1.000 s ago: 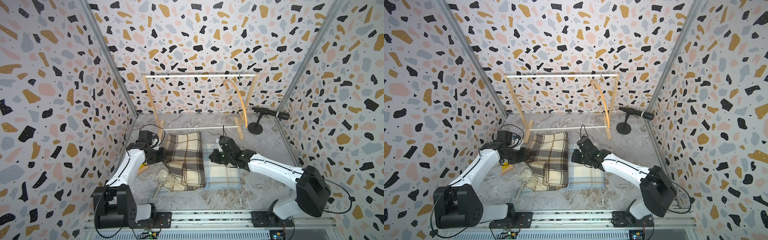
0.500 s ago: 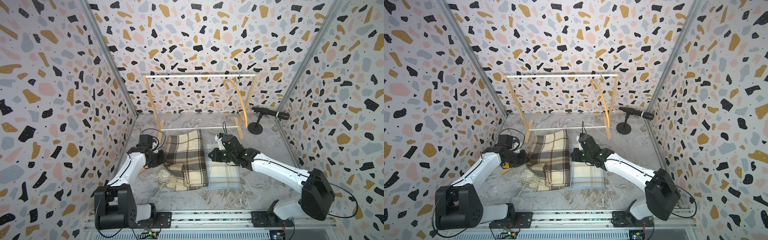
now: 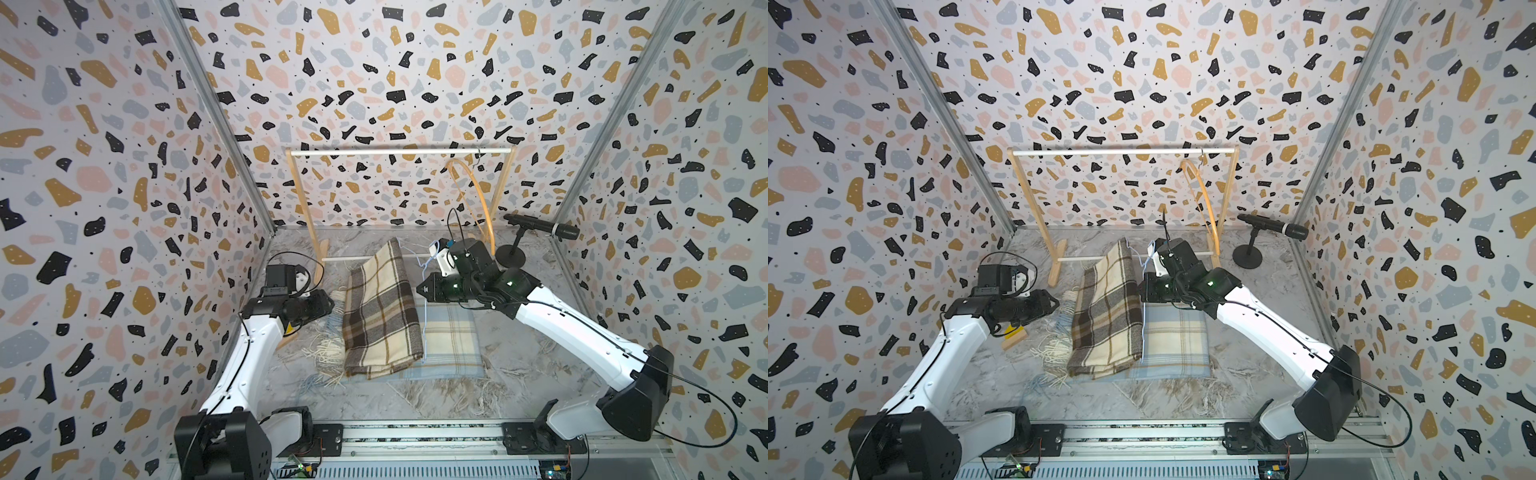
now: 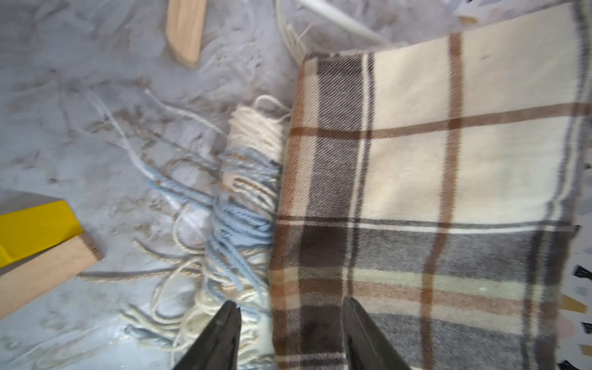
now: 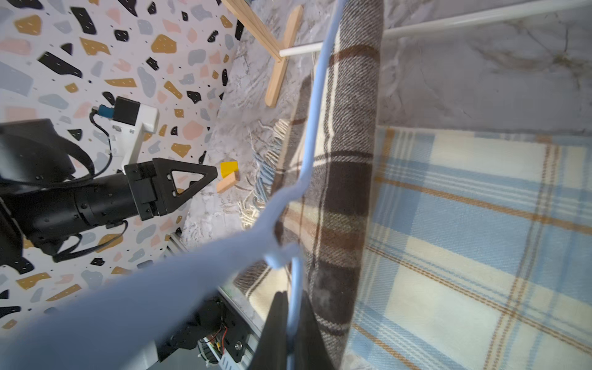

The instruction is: Hang the scarf on the hanger

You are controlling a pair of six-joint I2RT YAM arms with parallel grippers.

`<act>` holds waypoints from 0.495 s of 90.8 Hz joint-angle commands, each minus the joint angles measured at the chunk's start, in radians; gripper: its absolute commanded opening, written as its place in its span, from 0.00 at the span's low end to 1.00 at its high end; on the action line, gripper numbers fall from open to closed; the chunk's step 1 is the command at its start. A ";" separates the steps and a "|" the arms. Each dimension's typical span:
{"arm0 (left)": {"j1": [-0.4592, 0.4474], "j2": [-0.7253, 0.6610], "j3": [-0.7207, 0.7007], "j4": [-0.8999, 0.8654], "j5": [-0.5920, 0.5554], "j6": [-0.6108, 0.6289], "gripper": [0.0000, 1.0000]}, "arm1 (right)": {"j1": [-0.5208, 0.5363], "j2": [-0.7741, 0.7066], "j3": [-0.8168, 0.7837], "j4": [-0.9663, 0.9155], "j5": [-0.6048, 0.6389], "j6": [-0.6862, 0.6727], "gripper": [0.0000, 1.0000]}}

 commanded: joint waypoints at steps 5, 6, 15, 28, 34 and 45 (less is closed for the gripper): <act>-0.135 -0.109 0.094 0.053 0.150 -0.030 0.59 | -0.027 0.001 0.167 -0.090 -0.034 -0.036 0.00; -0.143 -0.117 0.097 0.061 0.152 -0.034 0.60 | -0.028 0.004 0.177 -0.096 -0.038 -0.038 0.00; -0.263 -0.175 0.106 0.164 0.186 -0.092 0.64 | -0.039 0.027 0.266 -0.161 -0.046 -0.065 0.00; -0.427 -0.196 0.092 0.343 0.201 -0.188 0.68 | -0.047 0.036 0.333 -0.195 -0.042 -0.081 0.00; -0.497 -0.180 0.095 0.415 0.213 -0.214 0.68 | -0.048 0.038 0.345 -0.195 -0.042 -0.077 0.00; -0.611 -0.133 0.100 0.520 0.193 -0.239 0.68 | -0.048 0.042 0.367 -0.194 -0.052 -0.060 0.00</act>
